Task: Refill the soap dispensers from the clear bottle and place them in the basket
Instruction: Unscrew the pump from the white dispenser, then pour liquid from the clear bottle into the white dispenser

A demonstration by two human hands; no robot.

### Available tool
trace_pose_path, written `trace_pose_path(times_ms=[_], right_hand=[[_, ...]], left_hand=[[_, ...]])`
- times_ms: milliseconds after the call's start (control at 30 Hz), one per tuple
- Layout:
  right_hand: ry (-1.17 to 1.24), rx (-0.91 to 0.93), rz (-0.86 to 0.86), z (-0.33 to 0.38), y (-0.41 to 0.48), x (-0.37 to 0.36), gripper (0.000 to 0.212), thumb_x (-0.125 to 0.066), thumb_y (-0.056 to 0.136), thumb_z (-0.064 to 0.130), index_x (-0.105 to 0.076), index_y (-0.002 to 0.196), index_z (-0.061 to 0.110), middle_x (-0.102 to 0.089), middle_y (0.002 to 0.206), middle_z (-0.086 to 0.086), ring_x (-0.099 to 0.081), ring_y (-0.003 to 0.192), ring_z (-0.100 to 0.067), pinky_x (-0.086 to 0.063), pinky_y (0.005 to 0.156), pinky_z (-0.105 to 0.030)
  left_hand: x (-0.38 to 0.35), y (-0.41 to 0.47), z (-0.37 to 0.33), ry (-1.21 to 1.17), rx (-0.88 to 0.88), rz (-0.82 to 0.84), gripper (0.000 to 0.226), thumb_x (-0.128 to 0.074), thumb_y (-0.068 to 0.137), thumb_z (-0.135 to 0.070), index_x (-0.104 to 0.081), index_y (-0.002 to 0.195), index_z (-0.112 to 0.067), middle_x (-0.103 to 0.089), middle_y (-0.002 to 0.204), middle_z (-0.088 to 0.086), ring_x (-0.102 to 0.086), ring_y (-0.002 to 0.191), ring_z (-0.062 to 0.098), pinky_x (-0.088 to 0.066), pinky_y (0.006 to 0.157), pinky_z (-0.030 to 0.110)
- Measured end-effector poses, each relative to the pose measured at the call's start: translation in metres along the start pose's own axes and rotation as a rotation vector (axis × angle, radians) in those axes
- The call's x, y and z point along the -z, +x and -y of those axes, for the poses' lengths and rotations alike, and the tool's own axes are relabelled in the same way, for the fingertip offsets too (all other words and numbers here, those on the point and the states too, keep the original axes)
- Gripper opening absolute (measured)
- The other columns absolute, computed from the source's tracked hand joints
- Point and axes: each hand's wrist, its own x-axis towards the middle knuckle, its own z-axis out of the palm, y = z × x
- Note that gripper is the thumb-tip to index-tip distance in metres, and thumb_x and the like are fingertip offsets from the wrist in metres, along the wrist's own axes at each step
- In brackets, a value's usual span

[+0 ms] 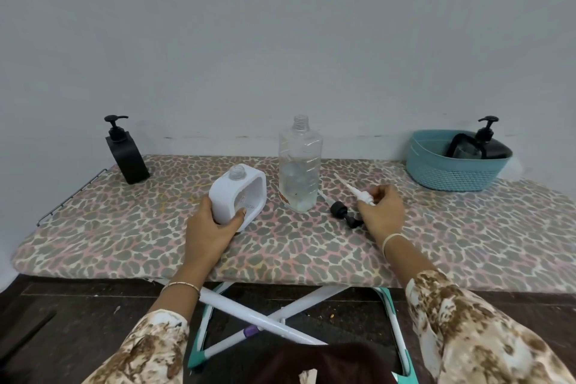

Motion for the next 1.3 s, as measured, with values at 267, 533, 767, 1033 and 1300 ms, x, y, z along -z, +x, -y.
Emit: trace_pose_path(times_ms=[267, 533, 767, 1033, 1300], right_hand=[[-0.034, 0.135, -0.028, 0.011, -0.001, -0.004, 0.034, -0.062, 0.088, 0.028, -0.058, 0.116, 0.010, -0.058, 0.117, -0.005, -0.052, 0.112, -0.022, -0.040, 0.096, -0.033], [0.235, 0.337, 0.292, 0.068, -0.011, -0.035, 0.086, -0.073, 0.076, 0.052, -0.034, 0.143, 0.016, -0.040, 0.144, 0.000, -0.039, 0.130, -0.012, -0.034, 0.107, -0.030], [0.411, 0.172, 0.333, 0.081, -0.012, -0.081, 0.069, -0.088, 0.059, 0.029, -0.053, 0.117, 0.023, -0.059, 0.115, 0.001, -0.058, 0.110, -0.018, -0.049, 0.098, -0.042], [0.469, 0.111, 0.316, 0.091, -0.012, -0.093, 0.055, -0.086, 0.052, 0.034, -0.060, 0.100, 0.031, -0.066, 0.109, 0.006, -0.065, 0.103, -0.015, -0.053, 0.093, -0.040], [-0.186, 0.518, 0.294, 0.123, -0.030, -0.075, 0.037, -0.073, 0.070, 0.036, -0.057, 0.100, 0.022, -0.063, 0.081, 0.011, -0.061, 0.072, -0.013, -0.044, 0.055, -0.020]], left_hand=[[-0.006, 0.004, -0.003, 0.085, 0.033, -0.036, 0.051, -0.077, 0.078, -0.040, -0.050, 0.114, -0.017, -0.065, 0.104, 0.004, -0.063, 0.089, 0.023, -0.052, 0.070, 0.035], [-0.005, 0.005, -0.001, 0.092, 0.039, -0.053, 0.054, -0.079, 0.074, -0.045, -0.058, 0.116, -0.016, -0.068, 0.104, 0.003, -0.065, 0.091, 0.022, -0.054, 0.072, 0.036], [-0.002, 0.004, -0.001, 0.076, 0.087, -0.140, 0.051, -0.080, 0.074, -0.042, -0.061, 0.112, -0.014, -0.068, 0.105, 0.004, -0.064, 0.093, 0.023, -0.050, 0.070, 0.032], [-0.003, 0.007, 0.002, 0.032, 0.110, -0.145, 0.050, -0.081, 0.072, -0.041, -0.062, 0.111, -0.016, -0.069, 0.104, 0.003, -0.065, 0.092, 0.021, -0.055, 0.074, 0.036], [-0.002, 0.007, 0.001, 0.003, 0.117, -0.140, 0.061, -0.081, 0.068, -0.049, -0.062, 0.118, -0.019, -0.069, 0.107, 0.000, -0.064, 0.095, 0.020, -0.056, 0.080, 0.041]])
